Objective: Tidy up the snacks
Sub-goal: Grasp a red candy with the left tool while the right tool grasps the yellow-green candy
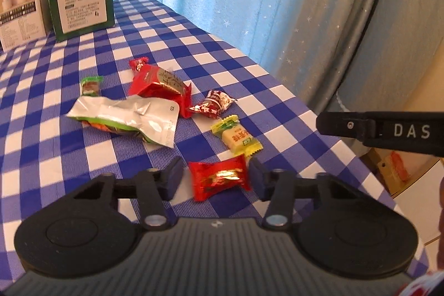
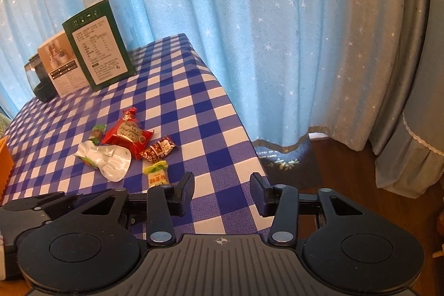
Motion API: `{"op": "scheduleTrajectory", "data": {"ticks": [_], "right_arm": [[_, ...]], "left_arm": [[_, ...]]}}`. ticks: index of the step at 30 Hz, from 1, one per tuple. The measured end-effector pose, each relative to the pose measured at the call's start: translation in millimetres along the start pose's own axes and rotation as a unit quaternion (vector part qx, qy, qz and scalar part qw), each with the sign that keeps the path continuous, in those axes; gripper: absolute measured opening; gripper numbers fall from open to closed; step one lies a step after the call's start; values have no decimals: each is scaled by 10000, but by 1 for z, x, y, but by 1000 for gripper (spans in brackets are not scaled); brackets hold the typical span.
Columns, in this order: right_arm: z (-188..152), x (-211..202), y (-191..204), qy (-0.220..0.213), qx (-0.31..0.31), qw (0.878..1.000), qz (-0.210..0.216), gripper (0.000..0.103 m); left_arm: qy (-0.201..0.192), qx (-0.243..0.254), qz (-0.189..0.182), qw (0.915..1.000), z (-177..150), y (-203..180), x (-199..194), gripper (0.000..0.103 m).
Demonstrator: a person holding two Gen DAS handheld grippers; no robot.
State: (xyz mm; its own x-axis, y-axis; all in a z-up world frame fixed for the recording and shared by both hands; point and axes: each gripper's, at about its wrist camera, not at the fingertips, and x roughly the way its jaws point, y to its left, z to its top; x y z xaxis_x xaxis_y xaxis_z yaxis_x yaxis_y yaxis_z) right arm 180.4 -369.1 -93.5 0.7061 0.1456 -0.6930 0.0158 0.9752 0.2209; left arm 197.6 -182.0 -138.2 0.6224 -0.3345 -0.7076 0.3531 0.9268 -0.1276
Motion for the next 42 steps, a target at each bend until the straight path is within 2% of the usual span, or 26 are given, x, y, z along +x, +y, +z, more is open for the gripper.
{"op": "scheduleTrajectory", "data": {"ticks": [2,3,7,12,20,28,31,34,35,36,42], "right_arm": [[0,1,0,6,18,10000,-25,46],[-1,1,1,10,13,10000,-26,46],[-2,2,6,37,-80,10000,-2,46],[-3,10,21,119,-383,9991,152,46],[-5,32,44,251,-833,9950,499,46],[-1,58,60,361,-1054,9917,640,45],[-2,70,68,476,-1180,9901,586,39],[-3,74,75,424,-1370,9890,353,32],[-3,74,76,422,-1365,9893,308,25],[-3,75,77,424,-1362,9894,262,21],[-6,63,81,478,-1239,9907,301,21]], "left_arm": [[-21,19,-47,10000,0,2,-2,37],[-25,61,-47,10000,0,2,-3,32],[-3,68,1,10000,-4,10,-10,31],[-47,-46,125,9999,-12,29,-28,30],[-147,78,458,9988,-31,55,-54,30],[-196,-146,498,9985,-35,74,-68,30],[-193,-171,499,9984,-35,77,-69,30],[-200,-209,494,9984,-36,78,-71,30],[-198,-232,492,9983,-36,79,-71,30],[-196,-251,492,9983,-36,79,-72,30],[-206,-363,497,9979,-37,82,-80,30]]}}
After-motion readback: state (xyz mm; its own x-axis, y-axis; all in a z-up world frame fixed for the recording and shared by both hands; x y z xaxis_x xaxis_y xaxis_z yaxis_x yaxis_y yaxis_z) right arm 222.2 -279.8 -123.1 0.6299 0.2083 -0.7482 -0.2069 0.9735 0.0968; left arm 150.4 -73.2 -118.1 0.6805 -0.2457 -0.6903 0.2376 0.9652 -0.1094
